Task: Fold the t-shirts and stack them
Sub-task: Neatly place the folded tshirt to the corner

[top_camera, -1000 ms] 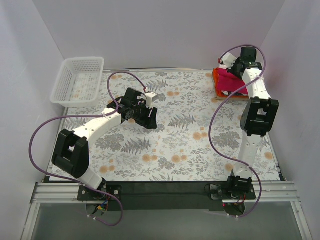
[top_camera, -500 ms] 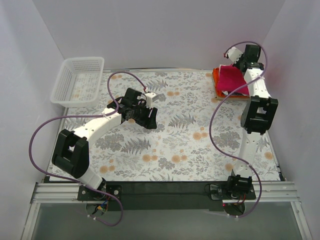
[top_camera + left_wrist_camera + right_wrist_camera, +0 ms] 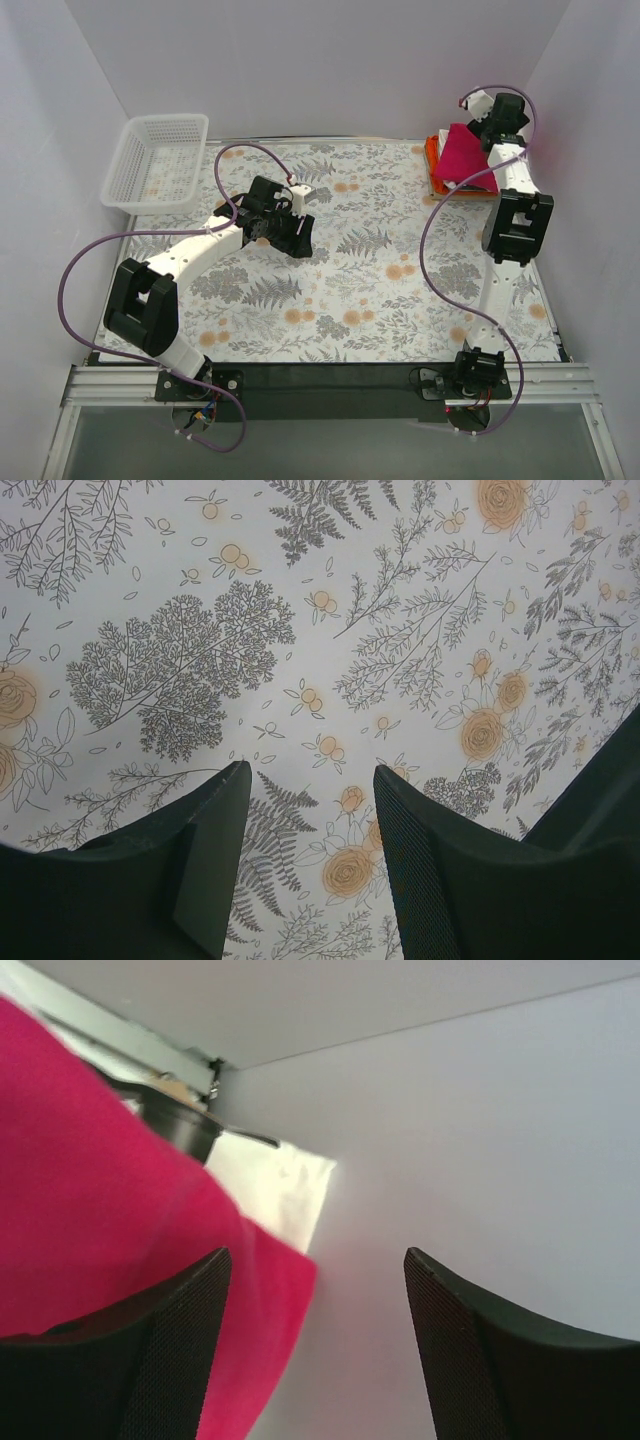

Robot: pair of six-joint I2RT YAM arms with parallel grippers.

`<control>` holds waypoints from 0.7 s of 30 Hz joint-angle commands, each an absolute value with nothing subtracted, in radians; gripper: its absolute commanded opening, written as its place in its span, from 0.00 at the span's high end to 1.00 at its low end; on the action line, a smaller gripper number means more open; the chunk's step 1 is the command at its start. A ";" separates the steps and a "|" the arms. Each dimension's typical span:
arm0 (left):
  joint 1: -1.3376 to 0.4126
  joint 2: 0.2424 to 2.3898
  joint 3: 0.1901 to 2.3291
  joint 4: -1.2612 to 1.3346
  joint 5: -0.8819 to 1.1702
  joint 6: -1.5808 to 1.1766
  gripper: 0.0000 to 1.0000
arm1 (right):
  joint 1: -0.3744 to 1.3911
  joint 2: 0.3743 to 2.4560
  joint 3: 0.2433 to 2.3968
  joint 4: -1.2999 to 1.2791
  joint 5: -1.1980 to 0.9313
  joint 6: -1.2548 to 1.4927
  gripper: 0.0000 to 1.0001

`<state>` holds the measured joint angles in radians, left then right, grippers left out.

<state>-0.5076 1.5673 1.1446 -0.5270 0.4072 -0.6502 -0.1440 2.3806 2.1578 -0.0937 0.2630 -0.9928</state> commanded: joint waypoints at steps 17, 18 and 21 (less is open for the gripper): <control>-0.505 1.424 1.135 -0.526 0.429 -0.666 0.50 | -0.221 1.917 1.841 -0.752 -0.169 -1.005 0.65; -0.505 1.420 1.123 -0.522 0.430 -0.667 0.50 | -0.219 1.927 1.841 -0.753 -0.158 -1.031 0.64; -0.505 1.411 1.106 -0.515 0.430 -0.675 0.50 | -0.216 1.968 1.848 -0.750 -0.114 -1.064 0.62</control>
<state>-0.5076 1.4616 1.1305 -0.5220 0.4118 -0.6624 -0.2203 1.9285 1.8553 -0.6834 -0.1516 -0.9802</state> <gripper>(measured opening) 0.496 0.370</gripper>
